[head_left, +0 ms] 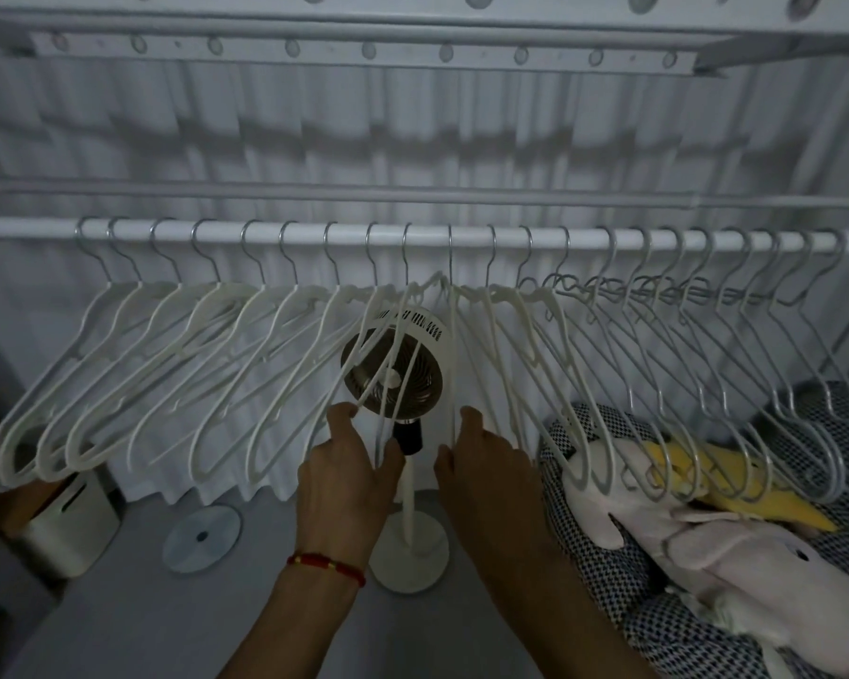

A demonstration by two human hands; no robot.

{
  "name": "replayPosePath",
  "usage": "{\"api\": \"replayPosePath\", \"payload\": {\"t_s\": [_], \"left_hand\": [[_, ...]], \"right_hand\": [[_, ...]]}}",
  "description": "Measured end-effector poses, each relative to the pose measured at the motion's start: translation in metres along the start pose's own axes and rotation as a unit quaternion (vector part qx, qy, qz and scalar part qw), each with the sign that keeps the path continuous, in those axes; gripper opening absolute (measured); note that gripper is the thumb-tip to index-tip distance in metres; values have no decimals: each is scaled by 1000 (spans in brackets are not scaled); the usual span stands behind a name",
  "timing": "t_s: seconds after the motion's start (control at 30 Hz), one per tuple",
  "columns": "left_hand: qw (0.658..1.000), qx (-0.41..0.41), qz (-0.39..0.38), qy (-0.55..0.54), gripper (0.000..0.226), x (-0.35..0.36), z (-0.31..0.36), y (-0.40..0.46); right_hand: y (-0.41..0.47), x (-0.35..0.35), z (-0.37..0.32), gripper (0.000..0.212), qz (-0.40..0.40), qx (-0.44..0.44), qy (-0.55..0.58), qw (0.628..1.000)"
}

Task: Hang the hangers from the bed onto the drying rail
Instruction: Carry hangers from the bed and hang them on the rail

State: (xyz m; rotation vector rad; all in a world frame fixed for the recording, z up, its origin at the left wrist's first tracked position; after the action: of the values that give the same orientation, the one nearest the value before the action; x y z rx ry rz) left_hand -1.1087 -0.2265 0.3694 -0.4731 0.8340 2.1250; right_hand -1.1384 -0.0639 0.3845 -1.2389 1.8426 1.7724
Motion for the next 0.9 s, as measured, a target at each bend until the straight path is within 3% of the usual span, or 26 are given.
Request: {"api": "replayPosePath", "payload": {"t_s": [0.2,0.43,0.63,0.8,0.9], "left_hand": [[998,25,-36,46,24,21,-2,5],[991,121,17,61,42,21,18,-1],[984,166,-22,63,52,35,29,-3],[986,99,-40,128,35,45,18,-2],[985,116,-37,121,40,43,26,-3]], "right_hand": [[-2,-2,0,39,24,-24,-8,999],[2,-4,-1,44,30,-28,-20,999],[5,-4,-4,48,17,-26,-8,999],[6,-2,-5,50,4,-18,10,1000],[6,-5,-4,51,2,-16,5,1000]]}}
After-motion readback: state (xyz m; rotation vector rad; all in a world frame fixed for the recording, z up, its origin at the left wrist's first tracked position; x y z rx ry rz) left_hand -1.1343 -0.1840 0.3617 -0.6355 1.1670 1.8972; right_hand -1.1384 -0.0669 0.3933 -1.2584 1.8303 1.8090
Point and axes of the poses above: each hand's wrist, its own y-axis towards the middle knuckle, its own x-axis out of the palm, z = x × y, the point moved 10 cm from there along y, towards the middle knuckle, and after that the axes turned 4 degrees about -y, right-handed, at the moved point
